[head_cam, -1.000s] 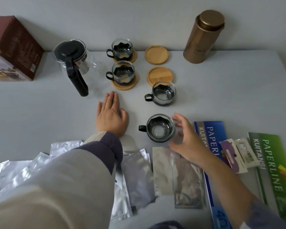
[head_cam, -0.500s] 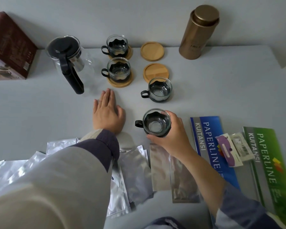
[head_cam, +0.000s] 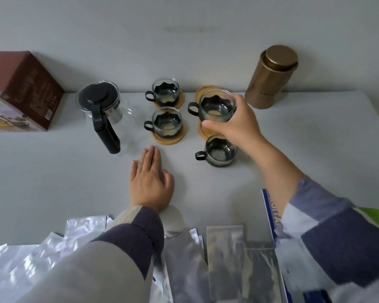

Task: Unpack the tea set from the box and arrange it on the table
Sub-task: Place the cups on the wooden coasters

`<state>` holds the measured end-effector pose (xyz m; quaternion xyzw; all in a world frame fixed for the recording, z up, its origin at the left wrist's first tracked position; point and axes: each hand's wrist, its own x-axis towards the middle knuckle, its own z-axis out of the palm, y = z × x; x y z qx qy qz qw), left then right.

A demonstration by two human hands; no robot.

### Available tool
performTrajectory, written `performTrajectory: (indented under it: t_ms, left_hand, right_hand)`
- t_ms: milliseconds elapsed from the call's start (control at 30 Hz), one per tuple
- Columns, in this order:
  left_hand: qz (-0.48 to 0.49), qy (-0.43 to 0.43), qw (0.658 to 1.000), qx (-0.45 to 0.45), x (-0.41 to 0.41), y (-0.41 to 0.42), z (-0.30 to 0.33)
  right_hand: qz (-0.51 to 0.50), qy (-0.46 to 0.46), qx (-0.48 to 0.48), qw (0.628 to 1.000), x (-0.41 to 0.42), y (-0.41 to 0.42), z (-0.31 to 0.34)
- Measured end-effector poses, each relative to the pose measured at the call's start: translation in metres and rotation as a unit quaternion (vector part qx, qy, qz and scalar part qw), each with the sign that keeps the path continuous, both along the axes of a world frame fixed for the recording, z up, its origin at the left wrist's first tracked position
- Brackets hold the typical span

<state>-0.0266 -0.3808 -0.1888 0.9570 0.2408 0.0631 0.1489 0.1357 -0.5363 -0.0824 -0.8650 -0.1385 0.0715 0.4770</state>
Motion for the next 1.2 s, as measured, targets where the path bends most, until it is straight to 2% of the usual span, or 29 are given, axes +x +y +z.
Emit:
performTrajectory:
  t_ms: [300,500,700,967,1100,1200]
  left_hand:
    - [0.007,-0.003,1.000,0.000,0.001,0.001,-0.001]
    - [0.007,0.000,1.000,-0.001,0.001,0.002,-0.001]
    - [0.009,-0.007,1.000,0.000,0.002,0.002,-0.002]
    - [0.012,-0.011,1.000,0.010,0.001,0.000,-0.001]
    - [0.014,-0.015,1.000,0.008,0.001,-0.001,0.000]
    - [0.013,-0.015,1.000,0.011,0.000,-0.002,0.000]
  right_hand:
    - [-0.075,0.065,-0.022,0.995,0.095,0.046,-0.049]
    - [-0.077,0.045,-0.042,0.995,0.114,0.055,-0.065]
    - [-0.057,0.072,-0.039,0.995,0.113,0.048,-0.059]
    - [-0.017,0.079,-0.016,0.997,0.048,0.008,-0.024]
    - [0.029,0.083,-0.044,0.995,-0.007,-0.023,-0.030]
    - [0.017,0.081,-0.044,0.996,-0.036,-0.040,-0.050]
